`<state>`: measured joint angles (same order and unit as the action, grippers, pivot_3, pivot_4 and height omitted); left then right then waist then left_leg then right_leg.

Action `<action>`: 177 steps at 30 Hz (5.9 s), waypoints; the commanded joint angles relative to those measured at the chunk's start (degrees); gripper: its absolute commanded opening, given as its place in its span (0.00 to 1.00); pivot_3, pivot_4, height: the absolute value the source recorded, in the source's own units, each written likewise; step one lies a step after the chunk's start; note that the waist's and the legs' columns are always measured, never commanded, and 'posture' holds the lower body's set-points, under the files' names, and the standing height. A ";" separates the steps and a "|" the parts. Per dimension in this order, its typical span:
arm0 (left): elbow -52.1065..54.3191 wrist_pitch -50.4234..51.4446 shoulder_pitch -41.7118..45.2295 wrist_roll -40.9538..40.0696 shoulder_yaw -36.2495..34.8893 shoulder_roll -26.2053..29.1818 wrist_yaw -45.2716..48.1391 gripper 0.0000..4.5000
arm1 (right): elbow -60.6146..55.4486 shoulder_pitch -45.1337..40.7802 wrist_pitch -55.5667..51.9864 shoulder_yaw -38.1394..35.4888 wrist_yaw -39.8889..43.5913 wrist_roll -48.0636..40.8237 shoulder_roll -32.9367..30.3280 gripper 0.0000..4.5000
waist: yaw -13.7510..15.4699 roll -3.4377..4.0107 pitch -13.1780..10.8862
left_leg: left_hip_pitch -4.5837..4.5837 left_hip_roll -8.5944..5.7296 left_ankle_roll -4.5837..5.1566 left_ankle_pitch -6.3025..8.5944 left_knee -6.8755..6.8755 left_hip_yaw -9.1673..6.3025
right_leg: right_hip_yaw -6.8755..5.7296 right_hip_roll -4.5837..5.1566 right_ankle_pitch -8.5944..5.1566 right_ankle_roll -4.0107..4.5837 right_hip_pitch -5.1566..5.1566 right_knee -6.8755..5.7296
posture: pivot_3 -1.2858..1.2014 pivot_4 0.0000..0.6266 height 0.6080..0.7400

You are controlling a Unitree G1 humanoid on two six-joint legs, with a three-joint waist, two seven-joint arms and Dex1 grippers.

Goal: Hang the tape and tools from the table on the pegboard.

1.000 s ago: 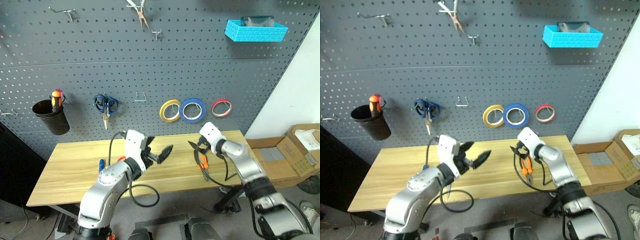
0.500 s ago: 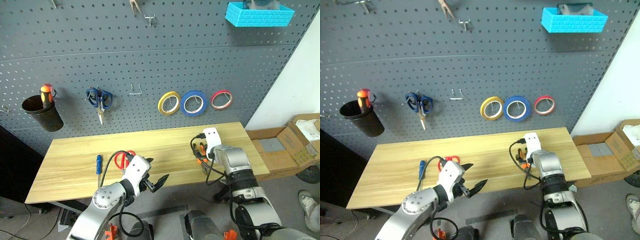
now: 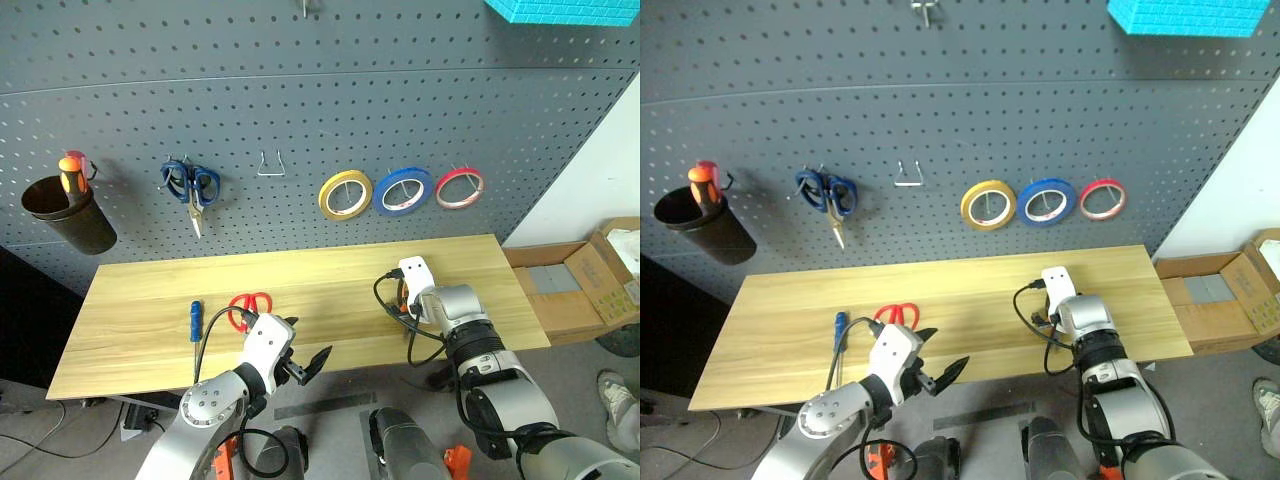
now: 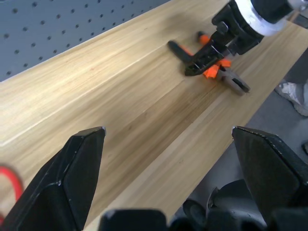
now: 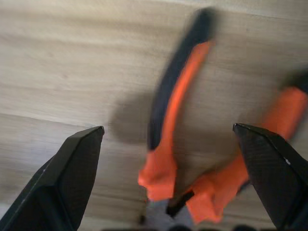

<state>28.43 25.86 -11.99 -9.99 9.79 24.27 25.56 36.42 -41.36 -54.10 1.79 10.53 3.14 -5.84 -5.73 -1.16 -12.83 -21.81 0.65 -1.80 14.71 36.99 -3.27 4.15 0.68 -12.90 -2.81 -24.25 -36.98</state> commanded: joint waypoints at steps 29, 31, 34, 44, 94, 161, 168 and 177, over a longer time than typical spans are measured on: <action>1.91 -0.29 1.10 -0.04 -0.32 -1.61 -0.99 1.00 | -2.25 0.73 10.57 11.86 11.09 2.35 -3.73 0.19 | 0.58 0.01 -0.82 | -0.09 0.03 -0.01 0.00 -0.03 -0.03 | -0.05 -0.02 0.01 0.00 -0.11 -0.01 | 0.51 0.35 1.00; 1.97 -0.32 1.03 0.03 -0.30 -1.72 -1.20 1.00 | -2.23 0.82 13.59 14.05 12.71 3.58 -4.55 0.04 | 0.59 0.01 -0.82 | -0.09 0.03 -0.02 0.00 -0.03 -0.02 | -0.05 -0.02 0.01 0.00 -0.11 0.00 | 0.51 0.34 1.00; 1.98 -0.40 0.94 0.14 -0.31 -1.87 -1.43 1.00 | -2.56 1.07 18.51 17.74 15.95 5.61 -6.12 0.00 | 0.68 0.01 -0.82 | -0.11 0.02 -0.02 0.00 -0.03 -0.02 | -0.05 -0.02 0.00 -0.01 -0.11 0.03 | 0.51 0.34 1.00; 1.26 -0.64 1.51 0.63 0.01 -2.69 -1.85 1.00 | -3.33 1.79 32.29 27.26 27.04 12.00 -11.53 0.00 | 0.71 -0.01 -0.83 | -0.12 0.02 -0.03 0.00 -0.03 -0.02 | -0.05 -0.01 0.00 -0.01 -0.13 0.01 | 0.51 0.34 1.00; 1.29 -1.15 1.16 1.16 1.05 -2.87 -0.71 1.00 | -5.86 -1.84 4.78 18.88 29.42 7.12 -12.53 0.99 | 0.67 -0.04 -0.82 | -0.12 -0.06 -0.04 -0.01 0.02 -0.02 | -0.07 0.08 0.04 -0.03 -0.11 -0.03 | 0.50 0.35 1.00; 14.05 0.60 4.54 1.26 -9.59 -7.69 -12.46 1.00 | -25.32 -15.57 37.60 -1.28 6.60 -11.13 16.56 0.40 | 2.96 -0.93 3.55 | -0.17 0.03 -0.45 -0.09 -0.06 -0.13 | -0.25 0.02 0.31 0.27 -0.14 0.03 | 0.56 0.08 1.00; -0.02 1.58 23.07 0.64 -14.71 -8.42 -14.70 1.00 | -0.11 -29.67 54.58 -3.94 4.50 -12.90 18.51 0.40 | 4.16 -0.97 3.61 | 0.08 0.14 -0.52 -0.40 -0.02 -0.19 | -0.26 -0.22 0.52 0.17 0.03 0.00 | 0.58 0.16 1.00; -14.02 0.53 36.01 -0.18 -16.92 -5.41 -11.37 1.00 | 14.32 -38.52 65.27 -6.75 1.66 -15.30 20.09 0.40 | 4.70 -0.86 1.73 | -0.12 0.16 -0.52 -0.39 -0.07 -0.33 | -0.34 -0.23 0.66 0.48 -0.08 0.01 | 0.58 0.35 1.00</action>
<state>14.69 27.52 22.23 -9.28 -6.09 18.23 13.50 51.60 -75.35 7.65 -3.93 12.81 -10.87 9.74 -1.03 -2.02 -11.10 -21.94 0.81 -2.32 14.32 36.90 -3.65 3.76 0.45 -12.25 -2.31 -24.35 -36.98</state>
